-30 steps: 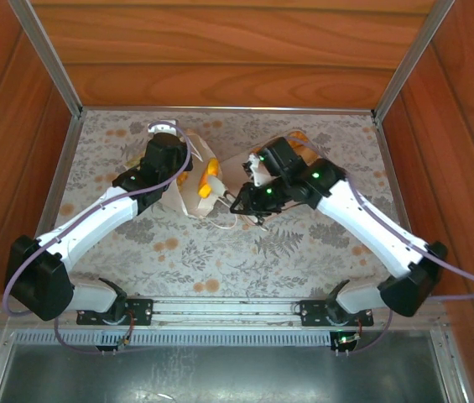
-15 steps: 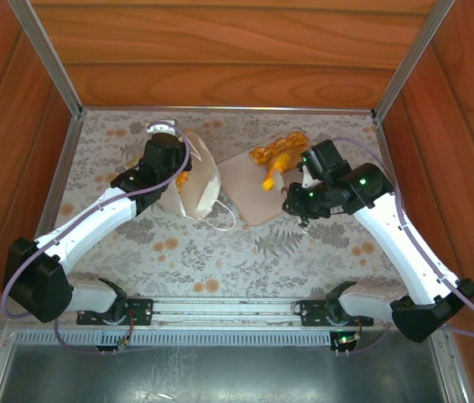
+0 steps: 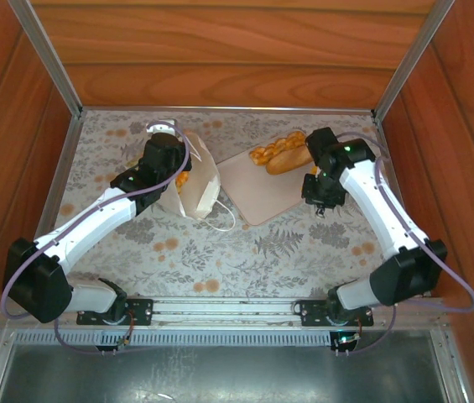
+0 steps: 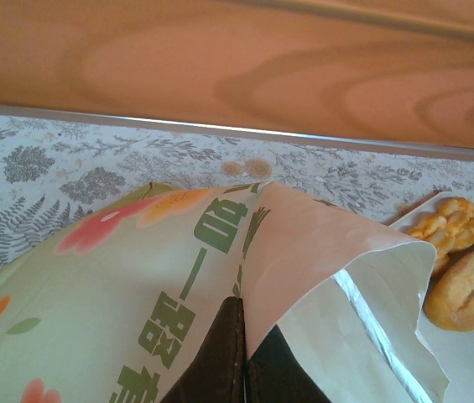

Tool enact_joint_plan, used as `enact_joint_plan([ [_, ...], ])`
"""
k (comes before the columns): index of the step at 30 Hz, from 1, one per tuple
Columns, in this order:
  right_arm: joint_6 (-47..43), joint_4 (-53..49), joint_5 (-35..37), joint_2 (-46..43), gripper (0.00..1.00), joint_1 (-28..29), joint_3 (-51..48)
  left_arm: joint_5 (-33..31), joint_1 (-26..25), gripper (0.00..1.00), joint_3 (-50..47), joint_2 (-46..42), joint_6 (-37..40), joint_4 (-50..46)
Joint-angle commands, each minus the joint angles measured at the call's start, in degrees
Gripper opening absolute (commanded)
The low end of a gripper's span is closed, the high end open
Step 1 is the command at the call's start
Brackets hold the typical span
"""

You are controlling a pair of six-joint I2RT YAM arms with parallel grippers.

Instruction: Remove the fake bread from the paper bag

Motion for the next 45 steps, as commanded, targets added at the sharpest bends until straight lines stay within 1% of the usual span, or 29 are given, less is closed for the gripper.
enact_joint_plan([
  [1,-1.10,-0.27,3.83,2.87,0.32,-1.00,3.55,-0.25,0.57,0.00,0.09,-1.94,0.27,0.82],
  [10,-1.55,0.20,3.46,10.01,0.34,-3.11,6.23,-0.10,0.47,0.00,-0.89,-2.00,0.19,1.61],
  [16,-1.20,3.31,1.12,11.50,0.36,-4.54,6.30,0.76,0.52,0.00,-0.57,-1.37,0.22,1.58],
  [17,-1.20,3.38,0.91,13.52,0.36,-4.80,6.40,0.68,0.52,0.00,-0.74,-1.45,0.27,1.61],
  [24,-1.02,5.10,-0.51,16.32,0.38,-7.01,5.75,0.81,0.52,0.00,-0.87,-1.28,0.16,1.74],
  [26,-0.93,5.32,-1.05,17.05,0.39,-7.20,5.61,0.80,0.58,0.00,-1.03,-1.41,0.23,1.71],
  [31,-1.26,6.07,-2.64,18.78,0.48,-7.35,5.90,0.63,0.68,0.00,-0.98,-1.72,0.45,1.57],
  [36,-1.72,5.10,-4.76,18.98,0.51,-7.41,7.39,1.03,0.66,0.00,-0.87,-1.63,0.22,1.63],
  [45,-2.07,3.46,-4.20,13.97,0.52,-7.45,8.12,1.09,0.64,0.00,-0.84,-1.28,0.19,1.82],
])
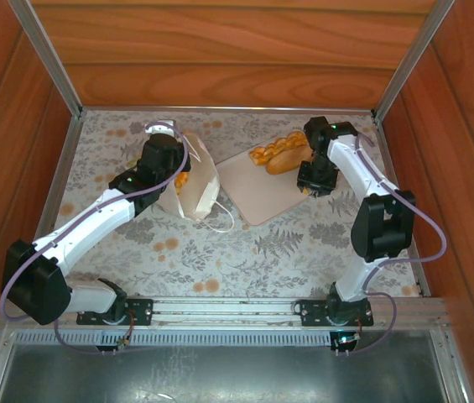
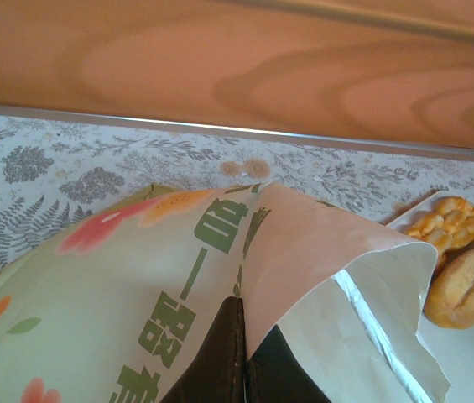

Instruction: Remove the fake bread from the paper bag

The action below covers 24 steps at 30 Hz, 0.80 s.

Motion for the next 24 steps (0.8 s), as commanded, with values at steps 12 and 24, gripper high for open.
enact_joint_plan([
  [12,-2.88,7.37,-16.04,-9.89,0.38,-0.31,-9.49,0.17,0.39,0.00,-0.24,-0.43,-0.61,1.63],
  [24,-3.95,8.32,-13.77,-6.13,0.36,-1.44,-12.15,0.17,0.36,0.00,-0.34,-0.93,-0.82,1.38],
])
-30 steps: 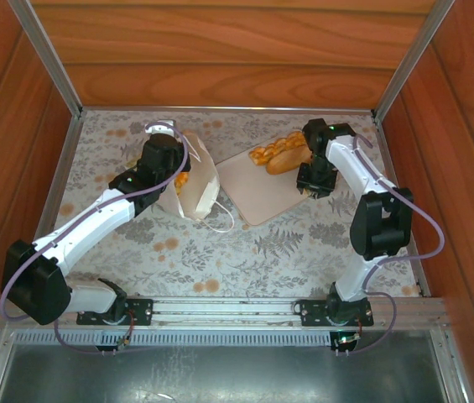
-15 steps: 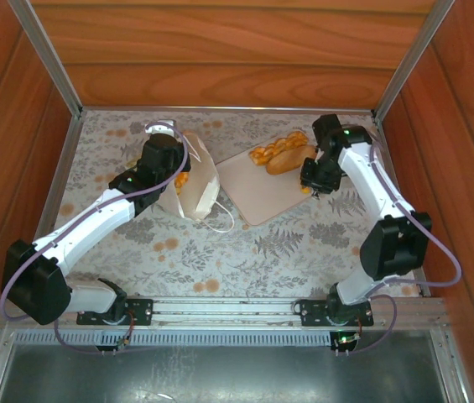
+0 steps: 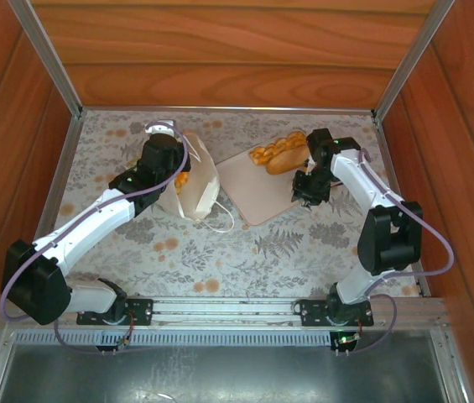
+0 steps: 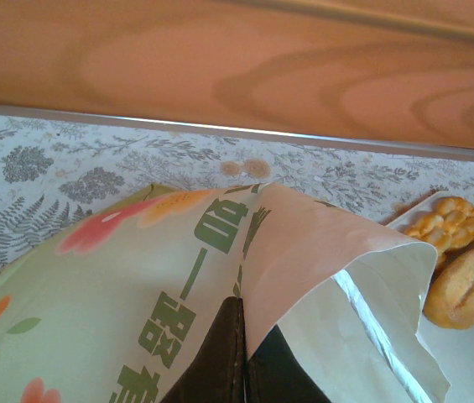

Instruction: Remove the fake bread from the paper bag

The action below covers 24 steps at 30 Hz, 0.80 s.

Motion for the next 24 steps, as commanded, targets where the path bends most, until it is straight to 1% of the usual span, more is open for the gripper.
enact_joint_plan([
  [1,-0.96,0.07,0.98,-0.16,0.35,-1.56,-0.54,0.17,0.39,0.00,-0.32,-0.95,-0.76,1.42],
  [4,-1.25,0.34,1.28,-0.19,0.35,-2.64,-0.87,0.17,0.38,0.00,-0.26,-1.03,-0.84,1.26],
  [5,-1.41,0.41,1.25,1.68,0.36,-2.93,-0.98,0.17,0.38,0.00,-0.27,-1.04,-0.88,1.27],
  [7,-1.59,0.43,1.50,1.97,0.35,-3.63,-1.10,0.17,0.36,0.00,-0.23,-1.04,-0.93,1.21],
  [17,-1.83,-1.75,6.04,0.68,0.35,-6.43,-1.01,0.17,0.34,0.00,-0.17,-1.30,-0.95,1.29],
  [24,-1.81,-2.03,7.76,0.67,0.35,-8.82,-0.66,0.17,0.39,0.00,-0.22,-1.30,-0.94,1.30],
])
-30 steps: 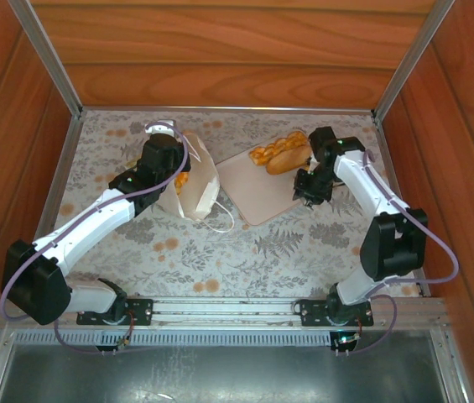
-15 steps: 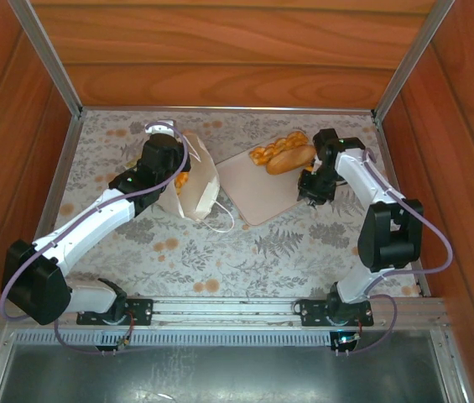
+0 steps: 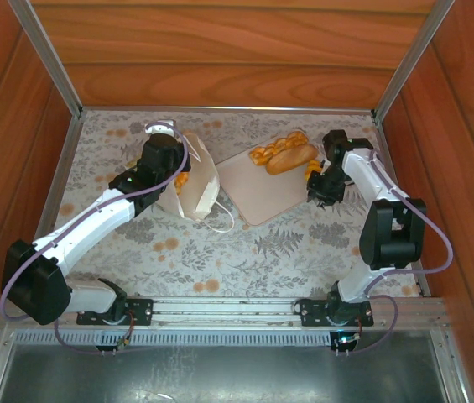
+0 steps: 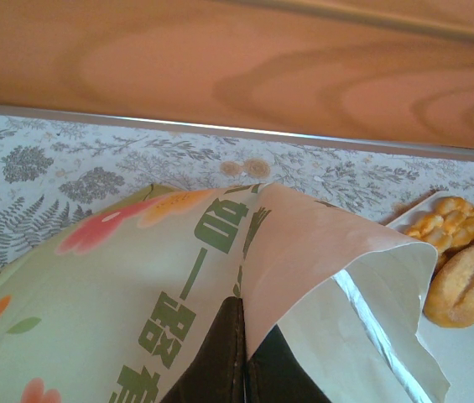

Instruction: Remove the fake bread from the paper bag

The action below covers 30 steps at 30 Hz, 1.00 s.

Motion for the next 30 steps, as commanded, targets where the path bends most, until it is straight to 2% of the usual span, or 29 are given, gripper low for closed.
enact_joint_plan([
  [1,0.07,-1.62,3.27,-0.97,0.35,-1.51,0.10,0.17,0.39,0.00,-0.25,-1.38,-0.95,1.37],
  [17,-0.45,-1.12,3.85,-0.02,0.34,-4.49,1.65,-0.10,0.40,0.00,-0.34,-2.20,-0.53,1.17],
  [24,-1.59,-1.60,0.03,-0.97,0.36,-4.48,1.32,-0.27,0.37,0.00,-0.27,-2.36,-0.41,1.04],
  [27,-3.05,-0.31,-5.45,-4.55,0.37,-4.35,0.18,-0.27,0.39,0.00,-0.16,-2.33,-0.42,0.95],
  [30,-2.99,-0.50,-5.81,-6.76,0.37,-4.39,0.97,-0.22,0.38,0.00,-0.09,-2.15,-0.39,0.95],
])
